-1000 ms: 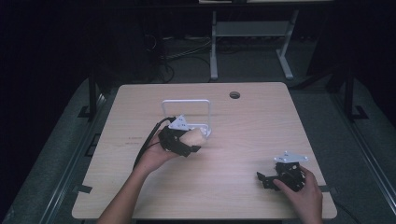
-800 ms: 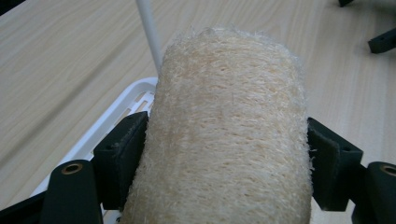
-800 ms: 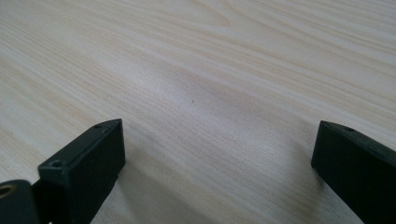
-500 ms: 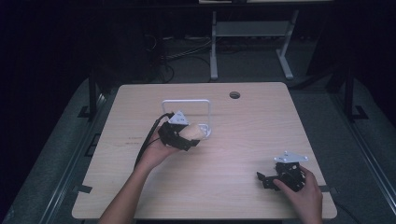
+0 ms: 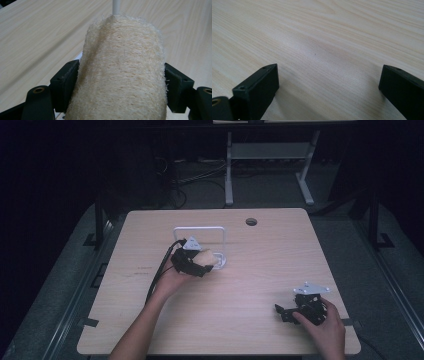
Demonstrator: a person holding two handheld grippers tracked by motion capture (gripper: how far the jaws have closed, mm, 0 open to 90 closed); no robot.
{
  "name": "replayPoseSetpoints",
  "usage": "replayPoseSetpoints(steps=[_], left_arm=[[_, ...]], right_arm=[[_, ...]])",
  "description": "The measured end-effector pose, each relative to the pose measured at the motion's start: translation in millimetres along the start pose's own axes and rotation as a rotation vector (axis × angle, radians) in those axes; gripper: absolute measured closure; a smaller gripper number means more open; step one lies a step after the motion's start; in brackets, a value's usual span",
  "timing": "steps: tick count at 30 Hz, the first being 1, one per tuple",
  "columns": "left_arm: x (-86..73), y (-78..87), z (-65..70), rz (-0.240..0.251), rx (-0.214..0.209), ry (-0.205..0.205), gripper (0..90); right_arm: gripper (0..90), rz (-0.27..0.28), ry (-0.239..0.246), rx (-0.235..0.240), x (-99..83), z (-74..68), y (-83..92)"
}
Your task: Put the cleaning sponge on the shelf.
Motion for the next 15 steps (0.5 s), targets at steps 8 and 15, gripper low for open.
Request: replayPoseSetpoints(steps=[8,15], left_arm=[[2.5,-8.5,-5.3,0.001,0.015,0.018,24.2],[3.1,-15.8,-7.8,0.003,0.018,0.037,24.2]], right_arm=[[2.6,0.000,0.000,0.000,0.0,0.0,0.0],[2.6,0.000,0.000,0.000,0.0,0.0,0.0]])
Point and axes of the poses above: each handheld gripper's, and its own axes: y roughly backward along the jaws, x roughly out of its top, z roughly to its right, the point moved 7 cm from there along -y, roughly forward along the jaws, and after that the axes turned 14 degrees about -z, right-handed, at the moved point
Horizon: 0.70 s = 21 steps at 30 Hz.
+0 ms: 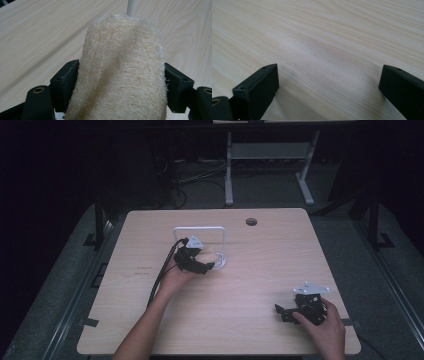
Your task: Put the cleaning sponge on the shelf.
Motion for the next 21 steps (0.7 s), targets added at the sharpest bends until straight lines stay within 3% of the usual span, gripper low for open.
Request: replayPoseSetpoints(steps=[21], left_arm=[[-2.0,-18.8,-2.9,-0.045,0.021,-0.001,24.1]], right_arm=[[2.6,0.000,0.000,0.000,0.0,0.0,0.0]])
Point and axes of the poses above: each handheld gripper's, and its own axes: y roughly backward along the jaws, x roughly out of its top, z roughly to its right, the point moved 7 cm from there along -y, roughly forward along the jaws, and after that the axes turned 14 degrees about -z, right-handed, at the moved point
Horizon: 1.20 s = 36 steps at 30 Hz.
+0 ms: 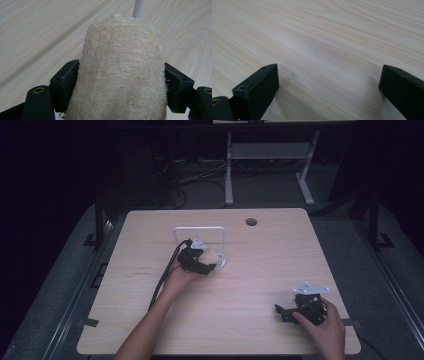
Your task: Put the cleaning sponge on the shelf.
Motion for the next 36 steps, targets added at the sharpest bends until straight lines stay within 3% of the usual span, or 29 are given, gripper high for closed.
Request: replayPoseSetpoints(steps=[9,26,36], left_arm=[[-2.7,-7.0,-0.1,-0.028,0.007,-0.003,24.0],[-2.7,-9.4,-0.7,-0.029,0.019,-0.011,22.1],[3.7,4.6,0.3,0.003,0.027,-0.008,20.5]], right_arm=[[2.6,0.000,0.000,0.000,0.0,0.0,0.0],[2.6,0.000,0.000,0.000,0.0,0.0,0.0],[2.6,-0.001,-0.001,0.000,-0.1,-0.1,0.0]])
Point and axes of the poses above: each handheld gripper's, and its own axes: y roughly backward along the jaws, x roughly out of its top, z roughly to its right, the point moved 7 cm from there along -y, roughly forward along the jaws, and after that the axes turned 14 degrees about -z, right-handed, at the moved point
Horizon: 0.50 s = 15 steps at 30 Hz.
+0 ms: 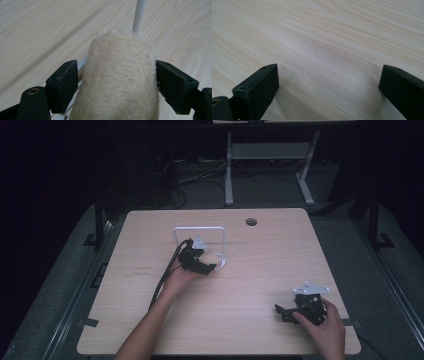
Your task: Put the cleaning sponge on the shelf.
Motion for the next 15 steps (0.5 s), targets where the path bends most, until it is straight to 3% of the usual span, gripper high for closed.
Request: replayPoseSetpoints(steps=[15], left_arm=[[8.0,29.8,1.9,0.053,0.013,0.001,21.7]], right_arm=[[2.6,0.000,0.001,0.000,0.0,0.1,0.0]])
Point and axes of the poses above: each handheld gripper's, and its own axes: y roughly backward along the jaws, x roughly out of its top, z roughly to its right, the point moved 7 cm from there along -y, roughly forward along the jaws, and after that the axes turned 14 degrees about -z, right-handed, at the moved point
